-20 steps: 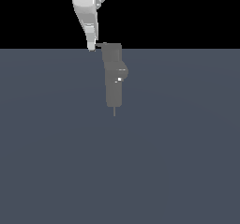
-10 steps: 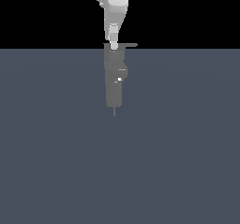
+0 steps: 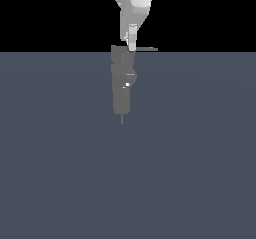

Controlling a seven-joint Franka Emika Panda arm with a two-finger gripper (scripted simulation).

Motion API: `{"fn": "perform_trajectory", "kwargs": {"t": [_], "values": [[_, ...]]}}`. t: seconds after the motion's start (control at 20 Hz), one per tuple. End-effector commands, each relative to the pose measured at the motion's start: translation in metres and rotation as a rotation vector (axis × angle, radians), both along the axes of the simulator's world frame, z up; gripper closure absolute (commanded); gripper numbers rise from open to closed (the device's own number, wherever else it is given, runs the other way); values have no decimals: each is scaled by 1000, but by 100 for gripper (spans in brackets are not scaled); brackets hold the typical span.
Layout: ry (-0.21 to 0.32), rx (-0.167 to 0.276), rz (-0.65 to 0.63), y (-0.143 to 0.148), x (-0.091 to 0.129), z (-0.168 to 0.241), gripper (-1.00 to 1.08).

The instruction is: Turn on the faucet by rotating a designated handle.

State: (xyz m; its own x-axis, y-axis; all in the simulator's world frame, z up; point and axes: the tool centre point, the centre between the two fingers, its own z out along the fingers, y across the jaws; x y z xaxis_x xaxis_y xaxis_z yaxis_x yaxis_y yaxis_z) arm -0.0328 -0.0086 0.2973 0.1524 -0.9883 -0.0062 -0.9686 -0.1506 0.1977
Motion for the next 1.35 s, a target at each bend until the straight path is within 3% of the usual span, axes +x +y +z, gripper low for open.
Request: {"fn": "perform_trajectory", "kwargs": {"t": [0.0, 1.3], "values": [[6, -4, -23, -20, 6, -6, 108], [-2, -8, -50, -94, 69, -13, 108]]}}
